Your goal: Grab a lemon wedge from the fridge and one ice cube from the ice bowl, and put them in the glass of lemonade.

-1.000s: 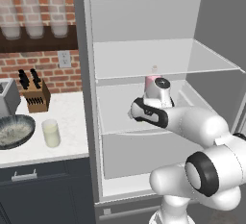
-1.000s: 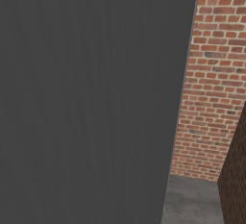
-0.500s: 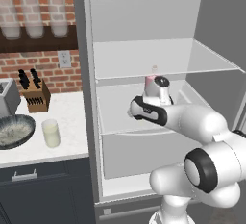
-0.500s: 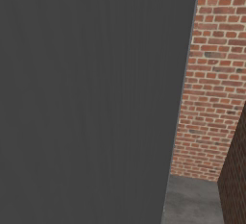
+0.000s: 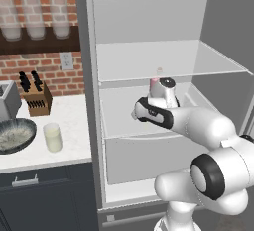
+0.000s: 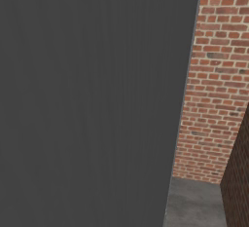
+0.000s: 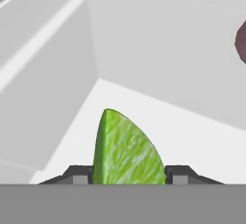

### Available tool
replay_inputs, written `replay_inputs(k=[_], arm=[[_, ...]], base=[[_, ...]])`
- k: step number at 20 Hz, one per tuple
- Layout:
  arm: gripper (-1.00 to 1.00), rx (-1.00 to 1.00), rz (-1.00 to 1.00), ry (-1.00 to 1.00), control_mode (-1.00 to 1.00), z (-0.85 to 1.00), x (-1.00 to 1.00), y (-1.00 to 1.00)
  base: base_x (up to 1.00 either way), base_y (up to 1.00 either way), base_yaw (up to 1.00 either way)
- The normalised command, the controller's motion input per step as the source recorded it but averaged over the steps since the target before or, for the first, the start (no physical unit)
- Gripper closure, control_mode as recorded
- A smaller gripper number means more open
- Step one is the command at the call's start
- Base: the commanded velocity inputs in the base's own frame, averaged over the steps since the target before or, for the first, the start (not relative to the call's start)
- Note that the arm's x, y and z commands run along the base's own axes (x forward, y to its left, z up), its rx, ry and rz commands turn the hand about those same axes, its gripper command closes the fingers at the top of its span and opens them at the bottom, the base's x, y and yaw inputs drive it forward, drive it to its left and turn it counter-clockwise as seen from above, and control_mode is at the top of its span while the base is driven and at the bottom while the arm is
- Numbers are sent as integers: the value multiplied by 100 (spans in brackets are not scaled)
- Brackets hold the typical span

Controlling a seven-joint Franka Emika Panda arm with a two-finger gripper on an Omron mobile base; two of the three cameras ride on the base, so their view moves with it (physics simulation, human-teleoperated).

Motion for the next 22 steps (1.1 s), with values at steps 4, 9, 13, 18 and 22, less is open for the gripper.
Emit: replay_inputs(k=[4, 9, 13, 18, 22], arm=[[100, 0, 0, 0, -100, 0, -5, 0], [100, 0, 0, 0, -100, 0, -9, 0], [100, 0, 0, 0, -100, 1, -71, 0], [100, 1, 0, 0, -100, 23, -89, 0], [100, 0, 0, 3, -100, 70, -61, 0]], base=[[0, 0, 0], [0, 0, 0], [0, 0, 0], [0, 0, 0], [0, 0, 0]])
